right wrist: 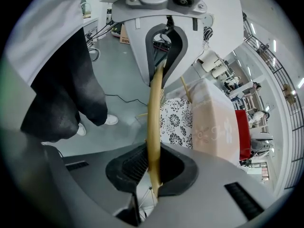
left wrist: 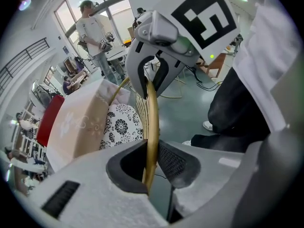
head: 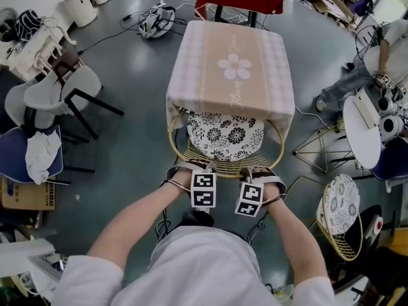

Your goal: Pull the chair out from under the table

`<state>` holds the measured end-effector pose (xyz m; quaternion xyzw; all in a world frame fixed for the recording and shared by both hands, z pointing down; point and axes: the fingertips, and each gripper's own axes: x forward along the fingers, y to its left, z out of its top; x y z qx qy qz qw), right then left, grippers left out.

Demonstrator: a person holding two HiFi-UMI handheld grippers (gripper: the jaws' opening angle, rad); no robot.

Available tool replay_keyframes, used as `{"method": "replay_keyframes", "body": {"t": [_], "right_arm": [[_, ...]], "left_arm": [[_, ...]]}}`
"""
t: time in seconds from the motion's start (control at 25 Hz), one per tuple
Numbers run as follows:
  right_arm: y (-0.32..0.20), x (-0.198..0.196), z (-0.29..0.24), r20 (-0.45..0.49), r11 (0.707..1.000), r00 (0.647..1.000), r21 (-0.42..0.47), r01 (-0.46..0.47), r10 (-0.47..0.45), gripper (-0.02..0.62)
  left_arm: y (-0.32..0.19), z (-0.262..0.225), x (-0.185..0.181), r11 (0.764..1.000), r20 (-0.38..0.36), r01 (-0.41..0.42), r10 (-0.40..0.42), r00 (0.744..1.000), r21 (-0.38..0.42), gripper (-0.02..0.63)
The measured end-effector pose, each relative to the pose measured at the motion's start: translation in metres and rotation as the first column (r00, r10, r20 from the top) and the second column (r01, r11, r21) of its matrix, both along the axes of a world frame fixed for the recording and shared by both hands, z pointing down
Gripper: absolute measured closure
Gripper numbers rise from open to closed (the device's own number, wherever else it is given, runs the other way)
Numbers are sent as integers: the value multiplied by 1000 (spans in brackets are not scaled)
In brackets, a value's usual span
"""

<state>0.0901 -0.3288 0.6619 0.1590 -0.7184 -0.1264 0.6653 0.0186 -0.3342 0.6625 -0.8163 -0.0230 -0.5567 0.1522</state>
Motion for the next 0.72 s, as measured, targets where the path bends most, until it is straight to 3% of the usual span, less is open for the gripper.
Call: {"method": "replay_keyframes", "body": {"t": [0.72], "right_arm": [[46,0,2,7,999,999,-8,46,-46,565]], "left_arm": [[48,4,0,997,14,80,-79,997,-14,548]]}}
